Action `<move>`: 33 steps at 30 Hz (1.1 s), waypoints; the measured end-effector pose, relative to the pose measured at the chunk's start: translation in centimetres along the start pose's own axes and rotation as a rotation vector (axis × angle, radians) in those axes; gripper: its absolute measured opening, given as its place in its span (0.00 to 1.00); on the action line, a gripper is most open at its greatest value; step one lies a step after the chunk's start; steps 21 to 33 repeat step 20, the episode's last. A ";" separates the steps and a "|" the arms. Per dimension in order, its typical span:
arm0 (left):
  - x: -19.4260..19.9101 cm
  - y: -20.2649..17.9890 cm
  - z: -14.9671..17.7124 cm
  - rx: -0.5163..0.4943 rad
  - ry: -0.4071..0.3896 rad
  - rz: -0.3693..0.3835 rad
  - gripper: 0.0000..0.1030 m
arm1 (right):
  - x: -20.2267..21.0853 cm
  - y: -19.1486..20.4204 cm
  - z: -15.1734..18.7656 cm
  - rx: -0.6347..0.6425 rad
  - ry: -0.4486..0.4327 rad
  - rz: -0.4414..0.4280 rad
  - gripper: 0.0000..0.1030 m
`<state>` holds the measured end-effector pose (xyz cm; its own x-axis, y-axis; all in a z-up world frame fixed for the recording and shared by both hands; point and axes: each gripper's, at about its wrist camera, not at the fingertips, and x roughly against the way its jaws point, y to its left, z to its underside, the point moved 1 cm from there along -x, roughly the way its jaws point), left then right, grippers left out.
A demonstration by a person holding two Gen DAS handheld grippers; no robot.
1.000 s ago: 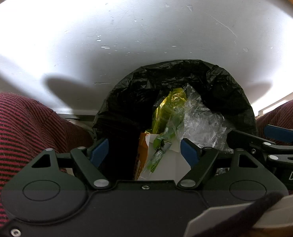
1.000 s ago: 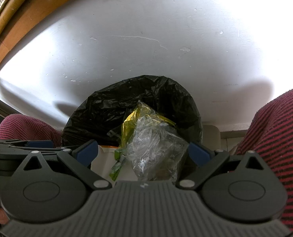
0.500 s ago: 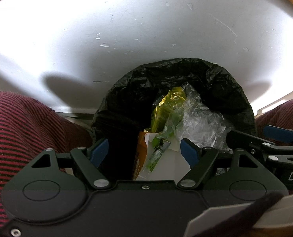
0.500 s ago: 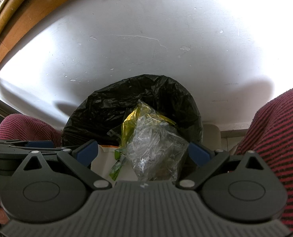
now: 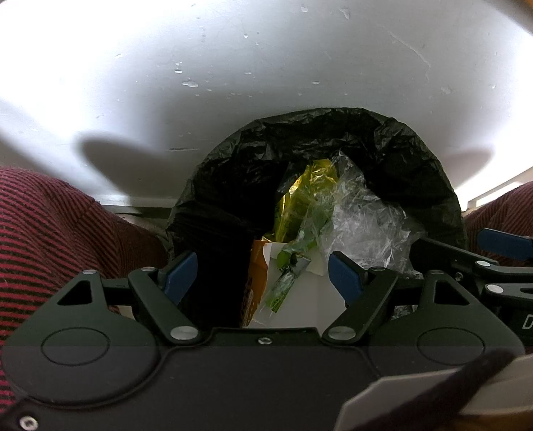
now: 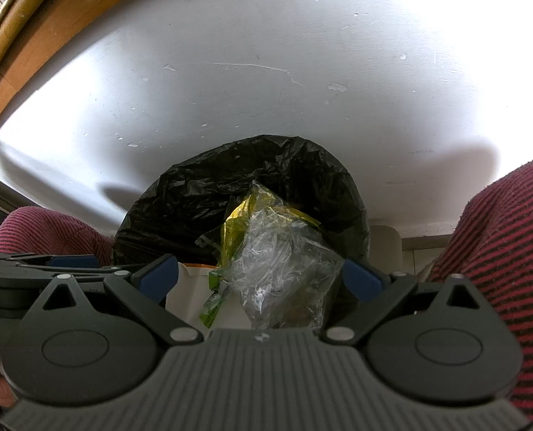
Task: Collect trash
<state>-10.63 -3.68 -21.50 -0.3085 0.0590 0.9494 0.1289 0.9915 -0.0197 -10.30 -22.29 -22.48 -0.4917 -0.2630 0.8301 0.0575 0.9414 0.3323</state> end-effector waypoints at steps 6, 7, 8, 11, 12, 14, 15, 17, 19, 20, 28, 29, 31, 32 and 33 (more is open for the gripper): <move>0.0 0.0 0.0 -0.001 0.000 0.000 0.77 | 0.0 0.0 0.0 0.000 0.000 0.000 0.99; 0.0 0.0 0.0 -0.001 0.000 0.001 0.77 | 0.0 0.0 0.0 0.000 0.000 0.000 0.99; 0.0 0.0 0.0 -0.001 0.000 0.001 0.77 | 0.1 0.0 0.0 -0.001 -0.001 0.000 0.99; 0.2 0.0 -0.2 0.002 -0.002 0.005 0.77 | 0.0 0.0 0.0 -0.001 0.000 0.000 0.99; 0.2 0.0 -0.2 0.003 -0.003 0.008 0.77 | 0.0 0.0 0.0 0.000 0.000 0.000 0.99; 0.4 0.1 -0.3 0.006 -0.009 0.011 0.77 | 0.1 0.0 0.0 -0.001 -0.001 -0.001 0.99; 0.5 0.1 -0.3 0.009 -0.012 0.013 0.77 | 0.0 0.0 0.0 0.000 0.000 -0.001 0.99; 0.7 0.3 -0.4 0.019 -0.017 0.019 0.77 | 0.1 0.0 0.0 -0.002 -0.002 -0.002 0.99; 1.1 0.4 -0.5 0.020 -0.022 0.023 0.78 | 0.3 0.0 0.0 -0.011 -0.010 -0.014 0.99; 1.2 0.4 -0.5 0.019 -0.025 0.021 0.79 | 0.6 0.0 0.0 -0.020 -0.016 -0.027 0.99; 1.2 0.4 -0.5 0.019 -0.025 0.021 0.79 | 0.6 0.0 0.0 -0.020 -0.016 -0.027 0.99; 1.2 0.4 -0.5 0.019 -0.025 0.021 0.79 | 0.6 0.0 0.0 -0.020 -0.016 -0.027 0.99; 1.2 0.4 -0.5 0.019 -0.025 0.021 0.79 | 0.6 0.0 0.0 -0.020 -0.016 -0.027 0.99; 1.2 0.4 -0.5 0.019 -0.025 0.021 0.79 | 0.6 0.0 0.0 -0.020 -0.016 -0.027 0.99; 1.2 0.4 -0.5 0.019 -0.025 0.021 0.79 | 0.6 0.0 0.0 -0.020 -0.016 -0.027 0.99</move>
